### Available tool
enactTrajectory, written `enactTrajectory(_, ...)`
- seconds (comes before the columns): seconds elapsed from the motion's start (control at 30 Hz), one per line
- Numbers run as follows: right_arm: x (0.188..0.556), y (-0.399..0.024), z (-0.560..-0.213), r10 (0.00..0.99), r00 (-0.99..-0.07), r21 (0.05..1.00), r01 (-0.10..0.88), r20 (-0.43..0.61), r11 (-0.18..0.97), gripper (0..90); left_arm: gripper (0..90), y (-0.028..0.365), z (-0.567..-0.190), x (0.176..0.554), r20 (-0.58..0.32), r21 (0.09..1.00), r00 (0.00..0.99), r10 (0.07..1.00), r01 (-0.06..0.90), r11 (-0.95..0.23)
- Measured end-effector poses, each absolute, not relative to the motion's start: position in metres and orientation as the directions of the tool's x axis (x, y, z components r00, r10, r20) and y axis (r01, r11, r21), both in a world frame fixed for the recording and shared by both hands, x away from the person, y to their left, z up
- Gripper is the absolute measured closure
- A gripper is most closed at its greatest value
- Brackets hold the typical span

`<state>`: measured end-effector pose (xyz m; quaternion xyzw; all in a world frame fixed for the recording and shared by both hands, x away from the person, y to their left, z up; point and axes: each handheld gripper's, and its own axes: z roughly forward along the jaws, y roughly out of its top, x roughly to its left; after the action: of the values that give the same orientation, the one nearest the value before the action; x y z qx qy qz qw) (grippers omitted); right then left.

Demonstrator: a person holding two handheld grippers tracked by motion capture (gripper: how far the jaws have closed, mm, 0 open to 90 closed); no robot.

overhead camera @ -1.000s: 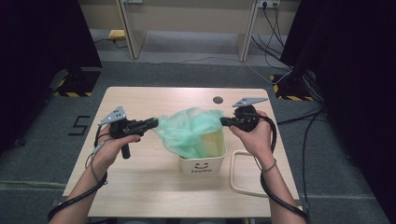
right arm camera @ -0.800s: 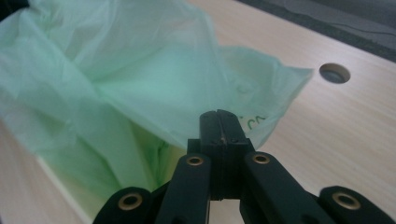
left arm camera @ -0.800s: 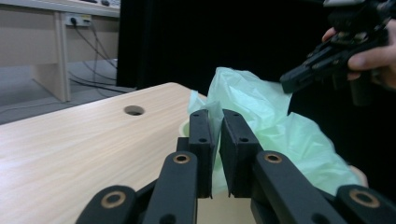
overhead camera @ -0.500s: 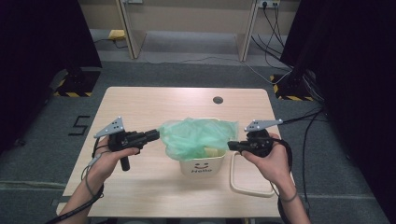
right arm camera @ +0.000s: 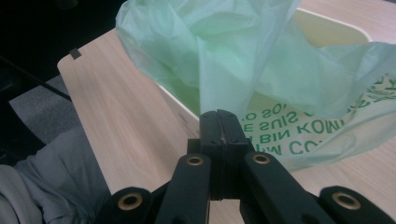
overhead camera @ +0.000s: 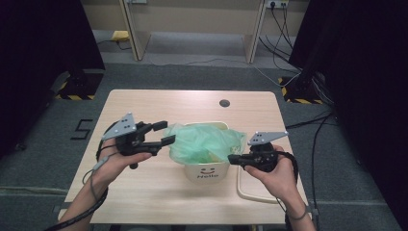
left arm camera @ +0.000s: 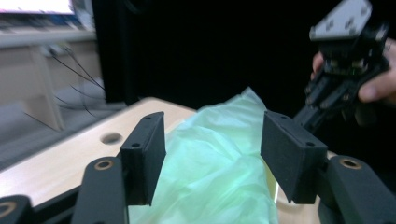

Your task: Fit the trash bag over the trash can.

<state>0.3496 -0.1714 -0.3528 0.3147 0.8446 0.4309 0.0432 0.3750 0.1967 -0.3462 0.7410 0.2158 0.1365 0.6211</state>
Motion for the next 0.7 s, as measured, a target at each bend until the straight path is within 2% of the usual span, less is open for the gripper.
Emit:
enactTrajectory(0.13, 0.347, -0.168, -0.354, 0.552, -0.807, 0.757, 0.492, 0.21, 0.431, 90.0, 37.9, 0.172, -0.349, 0.398, -0.106, 0.953, 0.894, 0.435, 0.216, -0.212)
enactTrajectory(0.27, 0.347, -0.169, -0.356, 0.549, -0.806, 0.754, 0.497, 0.218, 0.43, 90.0, 39.6, 0.153, -0.35, 0.419, -0.136, 0.928, 0.886, 0.444, 0.271, -0.257)
enactTrajectory(0.33, 0.347, -0.169, -0.356, 0.546, -0.808, 0.751, 0.498, 0.222, 0.433, 90.0, 40.2, 0.148, -0.35, 0.428, -0.105, 0.919, 0.884, 0.456, 0.262, -0.295)
enactTrajectory(0.4, 0.347, -0.168, -0.357, 0.543, -0.81, 0.752, 0.497, 0.222, 0.433, 90.0, 40.2, 0.146, -0.351, 0.437, -0.149, 0.907, 0.876, 0.46, 0.306, -0.29)
enactTrajectory(0.5, 0.347, -0.169, -0.357, 0.541, -0.81, 0.754, 0.497, 0.225, 0.43, 90.0, 41.0, 0.144, -0.355, 0.444, -0.164, 0.884, 0.88, 0.445, 0.331, -0.329)
enactTrajectory(0.6, 0.346, -0.169, -0.356, 0.539, -0.812, 0.753, 0.495, 0.223, 0.433, 90.0, 46.0, 0.143, -0.362, 0.449, -0.21, 0.864, 0.882, 0.421, 0.369, -0.342)
enactTrajectory(0.63, 0.346, -0.169, -0.356, 0.538, -0.814, 0.753, 0.493, 0.221, 0.435, 90.0, 49.9, 0.144, -0.362, 0.45, -0.208, 0.861, 0.884, 0.419, 0.369, -0.35)
enactTrajectory(0.7, 0.346, -0.169, -0.356, 0.538, -0.813, 0.753, 0.494, 0.223, 0.434, 90.0, 63.6, 0.144, -0.363, 0.45, -0.196, 0.862, 0.892, 0.407, 0.354, -0.361)
